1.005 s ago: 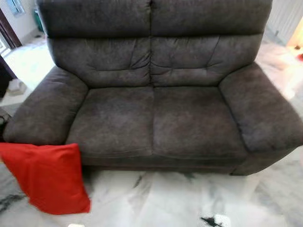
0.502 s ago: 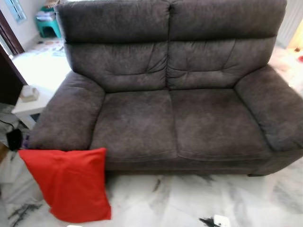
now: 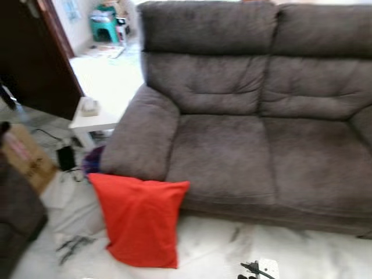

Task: Move the pillow to the sofa from floor

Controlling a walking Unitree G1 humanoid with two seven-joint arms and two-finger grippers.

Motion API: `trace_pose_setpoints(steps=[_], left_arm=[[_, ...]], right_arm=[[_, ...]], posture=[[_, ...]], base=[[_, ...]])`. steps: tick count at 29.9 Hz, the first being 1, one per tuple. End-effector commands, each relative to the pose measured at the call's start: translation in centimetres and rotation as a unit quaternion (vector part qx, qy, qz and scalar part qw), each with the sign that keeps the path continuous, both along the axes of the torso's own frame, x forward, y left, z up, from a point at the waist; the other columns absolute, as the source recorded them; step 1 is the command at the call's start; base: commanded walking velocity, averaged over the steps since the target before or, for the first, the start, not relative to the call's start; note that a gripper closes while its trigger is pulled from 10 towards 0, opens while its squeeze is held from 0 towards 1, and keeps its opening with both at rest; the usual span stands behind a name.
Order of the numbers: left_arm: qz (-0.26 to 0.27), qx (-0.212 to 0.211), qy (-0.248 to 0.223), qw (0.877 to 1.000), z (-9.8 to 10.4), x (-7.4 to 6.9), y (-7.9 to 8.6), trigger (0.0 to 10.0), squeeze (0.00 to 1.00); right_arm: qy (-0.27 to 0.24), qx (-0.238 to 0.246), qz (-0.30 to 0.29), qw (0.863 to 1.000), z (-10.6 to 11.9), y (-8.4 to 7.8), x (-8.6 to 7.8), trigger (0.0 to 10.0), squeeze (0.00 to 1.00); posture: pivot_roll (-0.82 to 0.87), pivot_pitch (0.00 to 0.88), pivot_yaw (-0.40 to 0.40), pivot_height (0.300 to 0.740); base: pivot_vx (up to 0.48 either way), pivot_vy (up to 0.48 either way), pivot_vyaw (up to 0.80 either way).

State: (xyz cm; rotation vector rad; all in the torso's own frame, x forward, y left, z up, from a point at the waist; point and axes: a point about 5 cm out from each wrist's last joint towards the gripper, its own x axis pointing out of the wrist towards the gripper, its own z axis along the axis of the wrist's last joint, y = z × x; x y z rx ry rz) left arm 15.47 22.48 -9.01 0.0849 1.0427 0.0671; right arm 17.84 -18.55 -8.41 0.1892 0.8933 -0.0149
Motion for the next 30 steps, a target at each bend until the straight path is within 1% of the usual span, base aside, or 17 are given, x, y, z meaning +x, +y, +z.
trace_pose_setpoints(steps=[1,5,6,11,14,16,22,25,30], left_arm=[[0.001,0.007,0.013,1.000,-0.12,-0.53,0.52,10.0,0.00],[-0.011,0.020,0.013,1.000,-0.06,-0.45,0.63,10.0,0.00],[-0.002,0.014,0.010,1.000,-0.06,-0.47,0.61,10.0,0.00],[0.003,0.006,0.005,1.000,-0.03,-0.38,0.55,10.0,0.00],[0.007,0.005,0.002,1.000,-0.01,-0.35,0.55,10.0,0.00],[0.009,0.005,0.001,1.000,-0.01,-0.33,0.53,10.0,0.00],[0.013,0.001,-0.005,1.000,0.04,-0.22,0.48,10.0,0.00],[0.008,0.006,-0.006,1.000,0.07,-0.17,0.50,10.0,0.00],[0.009,0.008,-0.009,1.000,0.10,-0.12,0.52,10.0,0.00]], right_arm=[[0.005,0.007,-0.004,1.000,-0.16,0.36,-0.23,10.0,0.00],[0.006,0.009,-0.009,1.000,-0.24,0.46,-0.38,10.0,0.00],[0.006,0.009,-0.009,1.000,-0.25,0.52,-0.38,10.0,0.00],[-0.001,0.012,-0.018,1.000,-0.16,0.64,-0.20,10.0,0.00],[0.000,0.004,-0.009,1.000,-0.10,0.51,-0.07,10.0,0.00],[-0.011,0.004,-0.006,1.000,0.10,0.23,0.16,10.0,0.00],[-0.014,-0.001,0.001,1.000,0.20,0.04,0.31,10.0,0.00],[-0.016,0.003,-0.005,1.000,0.22,0.00,0.33,10.0,0.00],[-0.017,0.006,-0.007,1.000,0.27,0.09,0.44,10.0,0.00]], posture=[[-0.04,0.109,0.060,0.740],[-0.03,0.114,0.060,0.740],[-0.04,0.115,0.061,0.740],[-0.03,0.126,0.059,0.740],[-0.04,0.129,0.058,0.740],[-0.03,0.129,0.057,0.740],[-0.03,0.135,0.056,0.740],[-0.03,0.135,0.055,0.740],[-0.03,0.137,0.053,0.740]], base=[[0.000,0.461,0.00],[0.000,0.282,0.00],[0.000,0.000,0.00],[0.000,0.000,0.00],[0.000,0.000,0.00],[0.000,0.000,0.00],[0.000,0.000,0.77],[0.000,0.000,0.80],[0.000,-0.402,0.73]])
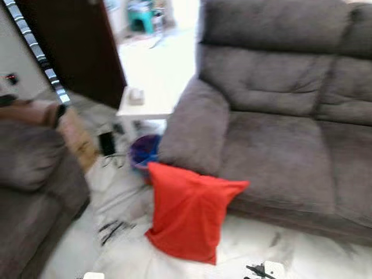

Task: Move the pillow to the sofa from floor

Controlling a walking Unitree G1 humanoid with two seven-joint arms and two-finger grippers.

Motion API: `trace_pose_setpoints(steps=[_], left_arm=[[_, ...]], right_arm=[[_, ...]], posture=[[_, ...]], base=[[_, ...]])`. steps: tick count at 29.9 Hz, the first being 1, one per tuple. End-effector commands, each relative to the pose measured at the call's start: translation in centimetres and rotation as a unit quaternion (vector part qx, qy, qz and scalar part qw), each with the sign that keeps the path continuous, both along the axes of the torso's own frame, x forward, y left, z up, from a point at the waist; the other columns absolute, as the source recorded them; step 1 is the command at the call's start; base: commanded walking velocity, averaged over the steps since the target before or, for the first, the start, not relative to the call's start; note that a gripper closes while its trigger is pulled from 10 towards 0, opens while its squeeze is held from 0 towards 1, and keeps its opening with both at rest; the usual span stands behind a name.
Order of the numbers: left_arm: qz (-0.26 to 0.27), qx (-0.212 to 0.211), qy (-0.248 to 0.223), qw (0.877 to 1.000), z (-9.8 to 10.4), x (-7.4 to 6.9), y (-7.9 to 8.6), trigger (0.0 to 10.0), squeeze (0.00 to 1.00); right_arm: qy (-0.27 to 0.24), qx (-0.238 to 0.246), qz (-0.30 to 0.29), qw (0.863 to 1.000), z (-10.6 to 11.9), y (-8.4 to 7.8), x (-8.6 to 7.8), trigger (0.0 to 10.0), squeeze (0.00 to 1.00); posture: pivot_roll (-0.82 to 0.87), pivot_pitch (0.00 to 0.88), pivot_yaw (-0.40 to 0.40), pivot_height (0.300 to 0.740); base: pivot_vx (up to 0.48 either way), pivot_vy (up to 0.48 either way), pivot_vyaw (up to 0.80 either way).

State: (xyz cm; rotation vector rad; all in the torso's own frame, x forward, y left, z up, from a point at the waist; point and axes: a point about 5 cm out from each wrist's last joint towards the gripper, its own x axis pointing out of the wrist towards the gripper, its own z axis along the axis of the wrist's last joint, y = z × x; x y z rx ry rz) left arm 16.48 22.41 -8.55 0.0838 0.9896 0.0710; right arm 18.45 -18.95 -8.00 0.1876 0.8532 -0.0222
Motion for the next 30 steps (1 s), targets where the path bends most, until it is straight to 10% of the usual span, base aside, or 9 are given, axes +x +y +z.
trace_pose_setpoints(steps=[1,15,22,30], left_arm=[[0.009,0.007,0.017,1.000,-0.4,-1.1,0.6,10.0,0.00],[0.020,0.011,-0.023,0.999,0.3,-0.2,1.0,10.0,0.00],[0.004,0.019,-0.218,0.976,4.8,6.3,1.1,10.0,0.00],[0.005,0.002,-0.224,0.975,4.7,6.3,0.0,10.0,0.00]], right_arm=[[0.004,0.013,-0.007,1.000,-0.2,0.5,-0.2,10.0,0.00],[-0.010,0.011,-0.015,1.000,0.0,0.6,0.1,10.0,0.00],[-0.167,0.027,-0.053,0.984,3.8,-1.3,4.9,10.0,0.00],[-0.203,0.035,-0.045,0.978,5.0,-1.3,6.1,10.0,0.00]], posture=[[-0.03,0.137,0.052,0.740],[-0.03,0.132,0.052,0.740],[-0.03,0.132,0.052,0.740],[-0.04,0.121,0.057,0.740]], base=[[0.000,-0.472,0.00],[0.000,-0.192,0.00],[0.000,0.000,0.00],[0.000,0.000,0.00]])
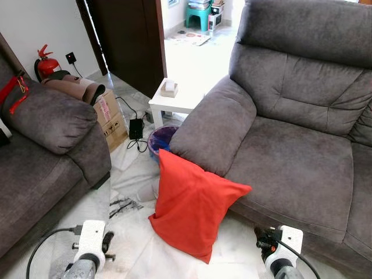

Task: Move the pillow to the sofa from floor

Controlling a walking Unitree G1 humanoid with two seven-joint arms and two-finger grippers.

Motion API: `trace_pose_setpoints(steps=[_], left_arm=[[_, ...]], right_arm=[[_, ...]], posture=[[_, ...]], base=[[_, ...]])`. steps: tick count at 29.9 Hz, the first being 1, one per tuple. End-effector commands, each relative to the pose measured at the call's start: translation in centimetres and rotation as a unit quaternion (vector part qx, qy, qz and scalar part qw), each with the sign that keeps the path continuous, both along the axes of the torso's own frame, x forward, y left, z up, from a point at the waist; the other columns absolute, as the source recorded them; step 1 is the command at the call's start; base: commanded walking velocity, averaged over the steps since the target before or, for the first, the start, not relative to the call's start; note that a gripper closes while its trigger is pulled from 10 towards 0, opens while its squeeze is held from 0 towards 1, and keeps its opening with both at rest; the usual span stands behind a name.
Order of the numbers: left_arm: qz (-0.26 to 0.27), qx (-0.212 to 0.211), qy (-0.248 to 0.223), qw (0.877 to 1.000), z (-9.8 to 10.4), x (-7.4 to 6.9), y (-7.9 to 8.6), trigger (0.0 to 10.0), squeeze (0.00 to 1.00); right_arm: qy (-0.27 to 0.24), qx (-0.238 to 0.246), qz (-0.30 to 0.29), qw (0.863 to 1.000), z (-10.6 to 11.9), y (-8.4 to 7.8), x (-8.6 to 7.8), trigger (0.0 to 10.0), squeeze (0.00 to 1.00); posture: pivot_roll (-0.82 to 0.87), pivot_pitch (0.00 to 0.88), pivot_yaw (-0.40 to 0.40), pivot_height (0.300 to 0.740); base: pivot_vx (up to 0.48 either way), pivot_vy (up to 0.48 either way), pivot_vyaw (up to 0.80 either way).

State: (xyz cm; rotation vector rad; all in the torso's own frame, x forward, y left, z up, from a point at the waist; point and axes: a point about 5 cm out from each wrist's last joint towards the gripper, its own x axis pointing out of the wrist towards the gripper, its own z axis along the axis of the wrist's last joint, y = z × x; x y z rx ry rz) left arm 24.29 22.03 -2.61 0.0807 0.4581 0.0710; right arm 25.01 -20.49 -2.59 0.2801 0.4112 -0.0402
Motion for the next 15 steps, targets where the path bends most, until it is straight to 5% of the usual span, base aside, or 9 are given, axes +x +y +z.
trace_pose_setpoints(steps=[1,7,10,12,15], left_arm=[[0.023,-0.009,0.060,0.998,-1.9,-2.2,0.3,10.0,0.00],[0.067,-0.011,0.127,0.990,-3.5,-4.5,1.5,10.0,0.00],[0.078,-0.069,0.193,0.976,-4.6,-6.1,1.9,10.0,0.00],[0.009,-0.070,0.220,0.973,-4.8,-6.2,1.4,10.0,0.00],[-0.138,-0.002,0.233,0.963,-4.3,-5.4,0.7,10.0,0.00]], right_arm=[[0.028,0.005,0.001,1.000,-0.8,0.5,-0.7,10.0,0.00],[0.086,-0.004,0.023,0.996,-2.4,1.6,-2.2,10.0,0.00],[0.139,-0.018,0.036,0.990,-3.8,1.9,-4.0,10.0,0.00],[0.160,-0.025,0.047,0.986,-4.4,1.9,-4.9,10.0,0.00],[0.165,-0.024,0.047,0.985,-4.5,2.0,-5.2,10.0,0.00]], posture=[[-0.04,0.119,0.057,0.740],[-0.02,0.105,0.054,0.740],[-0.03,0.098,0.056,0.740],[-0.01,0.093,0.058,0.740],[-0.01,0.091,0.061,0.740]], base=[[0.000,0.000,0.00],[0.000,0.000,0.00],[0.000,0.000,0.00],[0.000,0.000,0.00],[0.000,0.000,0.00]])
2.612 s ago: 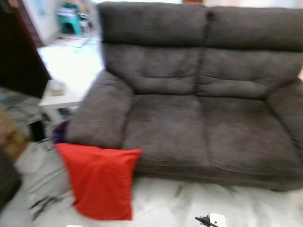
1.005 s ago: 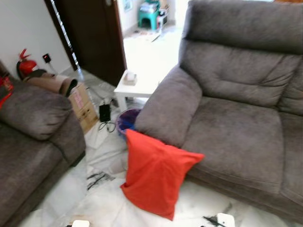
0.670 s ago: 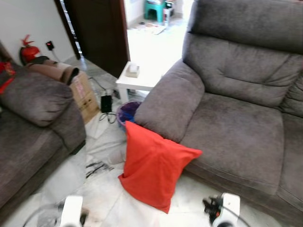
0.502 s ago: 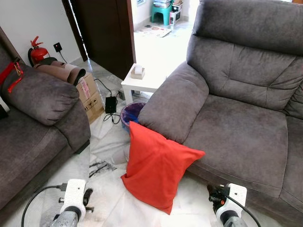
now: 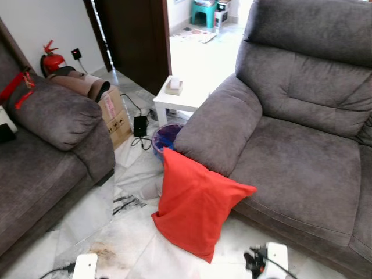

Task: Move the pillow to the sofa from floor

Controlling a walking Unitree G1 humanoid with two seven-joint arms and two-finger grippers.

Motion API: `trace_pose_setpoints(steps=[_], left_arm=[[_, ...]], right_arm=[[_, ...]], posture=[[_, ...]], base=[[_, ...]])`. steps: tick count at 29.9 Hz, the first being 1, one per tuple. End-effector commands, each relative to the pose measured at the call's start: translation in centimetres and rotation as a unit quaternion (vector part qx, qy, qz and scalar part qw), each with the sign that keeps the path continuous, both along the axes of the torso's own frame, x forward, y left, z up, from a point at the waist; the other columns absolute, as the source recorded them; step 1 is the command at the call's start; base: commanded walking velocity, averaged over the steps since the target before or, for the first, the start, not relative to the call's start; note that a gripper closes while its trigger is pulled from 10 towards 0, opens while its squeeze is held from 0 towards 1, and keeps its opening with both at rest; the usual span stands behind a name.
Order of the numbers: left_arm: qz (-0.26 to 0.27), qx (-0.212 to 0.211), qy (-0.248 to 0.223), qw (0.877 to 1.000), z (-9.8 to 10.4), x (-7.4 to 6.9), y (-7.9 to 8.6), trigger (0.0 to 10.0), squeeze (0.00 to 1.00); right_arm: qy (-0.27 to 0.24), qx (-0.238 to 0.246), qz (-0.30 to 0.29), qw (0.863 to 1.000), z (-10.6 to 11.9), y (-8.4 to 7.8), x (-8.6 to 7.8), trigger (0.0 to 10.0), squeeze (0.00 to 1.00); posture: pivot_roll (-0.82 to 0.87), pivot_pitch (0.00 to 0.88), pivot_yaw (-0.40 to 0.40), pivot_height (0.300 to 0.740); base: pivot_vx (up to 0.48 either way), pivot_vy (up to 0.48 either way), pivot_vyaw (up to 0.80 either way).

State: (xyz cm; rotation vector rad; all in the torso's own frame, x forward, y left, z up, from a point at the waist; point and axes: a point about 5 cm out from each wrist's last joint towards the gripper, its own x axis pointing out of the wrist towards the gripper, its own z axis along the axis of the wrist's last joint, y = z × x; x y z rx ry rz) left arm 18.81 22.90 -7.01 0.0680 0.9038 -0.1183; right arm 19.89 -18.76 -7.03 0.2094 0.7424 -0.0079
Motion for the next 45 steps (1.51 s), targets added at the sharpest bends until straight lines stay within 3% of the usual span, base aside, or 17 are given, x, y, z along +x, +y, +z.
trace_pose_setpoints(steps=[1,2,5,9,21,35,45], left_arm=[[-0.101,0.043,-0.005,0.994,0.4,0.6,-0.2,10.0,0.00],[-0.083,0.060,-0.036,0.994,1.1,1.7,0.1,10.0,0.00],[0.035,0.046,-0.074,0.996,2.0,3.1,1.0,10.0,0.00],[0.077,0.062,-0.037,0.994,1.1,1.7,1.5,10.0,0.00],[0.043,0.052,0.019,0.998,-0.7,-0.8,-0.2,10.0,0.00],[0.053,0.065,0.023,0.996,-0.7,-0.9,0.2,10.0,0.00],[0.072,0.069,-0.001,0.995,-0.3,-0.5,0.9,10.0,0.00]], right_arm=[[0.006,0.000,-0.001,1.000,-0.2,0.2,-0.2,10.0,0.00],[0.010,0.001,-0.007,1.000,-0.3,0.2,-0.4,10.0,0.00],[0.020,-0.002,-0.008,1.000,-0.5,0.1,-0.8,10.0,0.00],[0.024,0.000,-0.007,1.000,-0.6,0.4,-0.9,10.0,0.00],[0.038,-0.010,0.023,0.999,-0.8,0.6,-1.1,10.0,0.00],[0.042,-0.012,0.011,0.999,-0.9,0.7,-1.3,10.0,0.00],[0.039,-0.007,0.009,0.999,-0.9,1.1,-1.2,10.0,0.00]], posture=[[-0.01,0.087,0.061,0.740],[-0.01,0.083,0.062,0.740],[-0.01,0.077,0.063,0.740],[-0.03,0.075,0.066,0.740],[-0.03,0.110,0.054,0.740],[-0.03,0.113,0.052,0.740],[-0.03,0.115,0.051,0.740]], base=[[0.000,0.000,0.00],[0.000,0.000,0.00],[0.000,0.000,0.00],[0.000,0.000,0.00],[0.000,-0.114,0.00],[0.000,-0.365,0.41],[0.000,0.000,0.00]])
